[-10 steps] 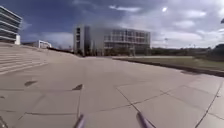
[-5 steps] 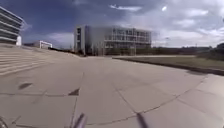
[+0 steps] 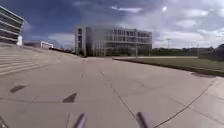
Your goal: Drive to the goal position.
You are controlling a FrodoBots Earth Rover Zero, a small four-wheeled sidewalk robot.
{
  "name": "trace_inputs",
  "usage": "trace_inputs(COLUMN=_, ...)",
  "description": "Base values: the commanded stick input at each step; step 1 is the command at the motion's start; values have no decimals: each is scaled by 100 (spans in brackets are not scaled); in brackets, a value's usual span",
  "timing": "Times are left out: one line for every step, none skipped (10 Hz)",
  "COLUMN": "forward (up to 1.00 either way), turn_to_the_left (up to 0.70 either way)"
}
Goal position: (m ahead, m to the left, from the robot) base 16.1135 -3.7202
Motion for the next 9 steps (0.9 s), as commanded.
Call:
trace_inputs(forward=50, turn_to_the_left=0)
trace_inputs(forward=50, turn_to_the_left=0)
trace_inputs(forward=50, turn_to_the_left=0)
trace_inputs(forward=50, turn_to_the_left=0)
trace_inputs(forward=50, turn_to_the_left=0)
trace_inputs(forward=50, turn_to_the_left=0)
trace_inputs(forward=50, turn_to_the_left=0)
trace_inputs(forward=50, turn_to_the_left=0)
trace_inputs(forward=50, turn_to_the_left=0)
